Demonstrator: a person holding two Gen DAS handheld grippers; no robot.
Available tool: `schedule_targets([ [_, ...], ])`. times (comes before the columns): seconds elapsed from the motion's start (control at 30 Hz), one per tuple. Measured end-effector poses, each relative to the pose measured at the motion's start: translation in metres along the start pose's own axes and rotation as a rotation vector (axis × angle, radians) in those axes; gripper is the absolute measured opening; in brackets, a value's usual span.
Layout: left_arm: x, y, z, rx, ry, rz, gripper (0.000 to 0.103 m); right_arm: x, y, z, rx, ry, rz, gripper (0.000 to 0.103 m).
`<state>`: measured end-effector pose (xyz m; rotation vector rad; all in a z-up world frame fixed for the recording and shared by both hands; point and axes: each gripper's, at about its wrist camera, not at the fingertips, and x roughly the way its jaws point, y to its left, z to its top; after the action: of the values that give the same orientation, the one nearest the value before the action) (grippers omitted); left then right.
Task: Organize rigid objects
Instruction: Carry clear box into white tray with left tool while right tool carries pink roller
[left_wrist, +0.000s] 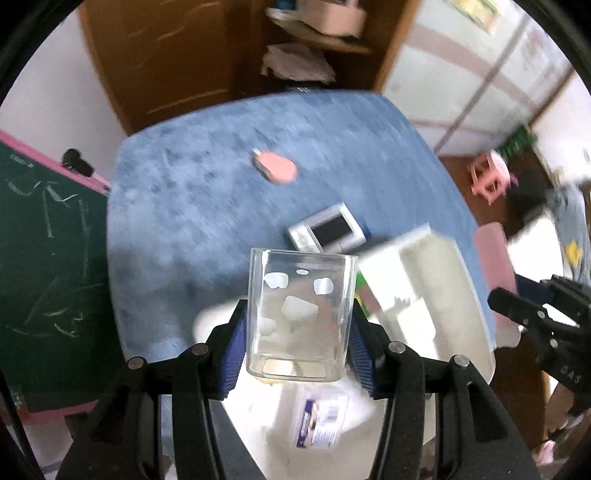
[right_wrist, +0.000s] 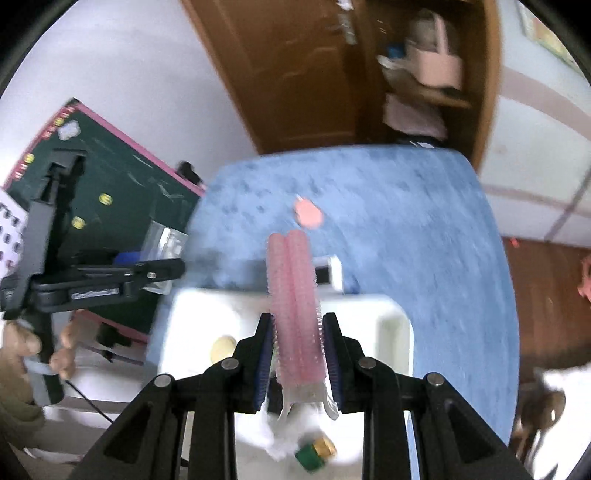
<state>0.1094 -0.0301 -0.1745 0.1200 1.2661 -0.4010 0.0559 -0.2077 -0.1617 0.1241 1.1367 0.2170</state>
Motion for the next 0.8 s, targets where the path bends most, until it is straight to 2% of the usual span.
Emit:
schedule_targets([
  [0.2, 0.037, -0.036, -0.04, 0.127, 0.089, -0.007, 0.054, 0.019, -0.005, -0.054, 0.095, 0.09, -0.055, 0.027],
  [0.37, 0.066, -0.055, -0.071, 0.199, 0.168, 0.002, 0.054, 0.037, -0.013, -0.086, 0.177, 0.142, -0.106, 0.027],
  [0.57, 0.086, -0.07, -0.095, 0.259, 0.229, 0.003, 0.054, 0.048, -0.019, -0.103, 0.216, 0.174, -0.125, 0.027],
  [0.8, 0.091, -0.074, -0.104, 0.282, 0.255, 0.007, 0.055, 0.055, -0.017, -0.11, 0.207, 0.206, -0.131, 0.029],
])
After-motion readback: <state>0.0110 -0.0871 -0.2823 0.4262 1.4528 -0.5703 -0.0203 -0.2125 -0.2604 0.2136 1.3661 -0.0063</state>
